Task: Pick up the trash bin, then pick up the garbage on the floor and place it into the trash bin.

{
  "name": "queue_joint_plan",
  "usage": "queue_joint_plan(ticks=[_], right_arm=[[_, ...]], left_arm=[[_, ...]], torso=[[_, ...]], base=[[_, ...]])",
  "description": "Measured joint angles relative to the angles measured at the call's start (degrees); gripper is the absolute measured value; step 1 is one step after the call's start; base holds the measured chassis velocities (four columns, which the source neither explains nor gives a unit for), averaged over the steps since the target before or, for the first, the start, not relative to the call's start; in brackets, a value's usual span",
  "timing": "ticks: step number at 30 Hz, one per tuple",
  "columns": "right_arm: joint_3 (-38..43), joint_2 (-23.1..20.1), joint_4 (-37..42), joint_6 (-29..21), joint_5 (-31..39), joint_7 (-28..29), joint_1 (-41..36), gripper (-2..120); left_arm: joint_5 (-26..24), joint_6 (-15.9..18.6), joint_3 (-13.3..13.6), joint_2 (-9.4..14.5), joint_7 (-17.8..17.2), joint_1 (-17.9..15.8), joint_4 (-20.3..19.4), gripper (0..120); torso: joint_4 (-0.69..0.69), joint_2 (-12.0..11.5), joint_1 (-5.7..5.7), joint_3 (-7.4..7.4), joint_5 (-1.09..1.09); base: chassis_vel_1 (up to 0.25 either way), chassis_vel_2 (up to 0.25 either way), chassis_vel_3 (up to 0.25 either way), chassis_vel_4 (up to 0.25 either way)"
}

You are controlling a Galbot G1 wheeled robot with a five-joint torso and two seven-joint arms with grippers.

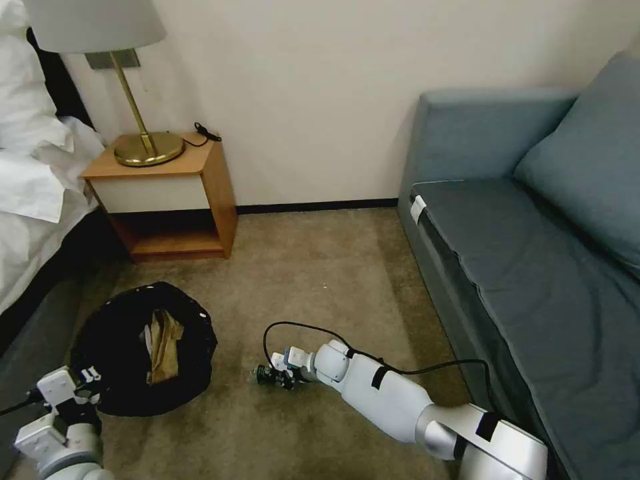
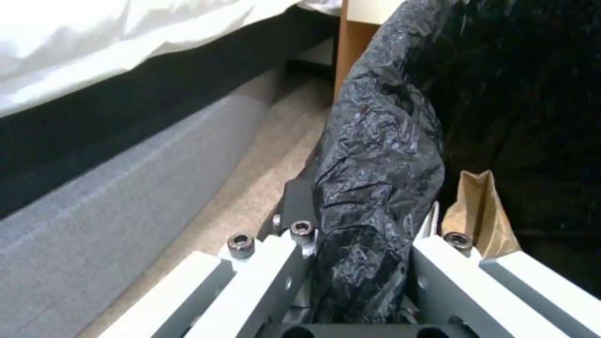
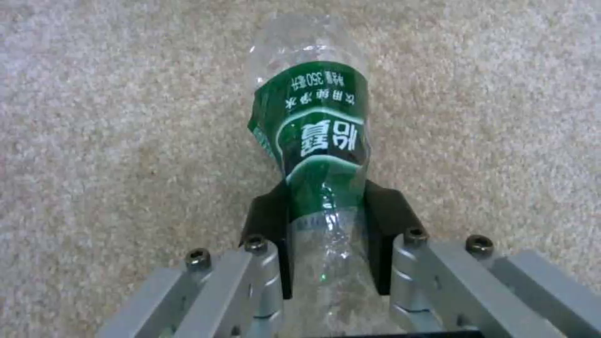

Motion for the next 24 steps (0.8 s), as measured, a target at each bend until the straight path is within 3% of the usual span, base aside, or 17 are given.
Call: queue_joint_plan(ticks=[14, 24], right_arm=[[12.05, -2.59, 8.11, -1.1, 6.75, 4.38, -0.54, 22], [13.43, -7.12, 23.45, -1.73, 13.7, 8.14, -0.98, 22]], left_arm=[[0.84, -0.2, 0.98, -0.6, 0.21, 0.33, -0.17, 3], [1.97, -0.33, 2.27, -1.24, 0.78, -0.06, 0.35, 3]], torso=[[-0.01, -0.01, 0.0, 0.01, -0.02], [-0.01, -0.01, 0.0, 0.01, -0.02]], base=[[0.0, 0.0, 0.0, 0.0], [0.0, 0.0, 0.0, 0.0]])
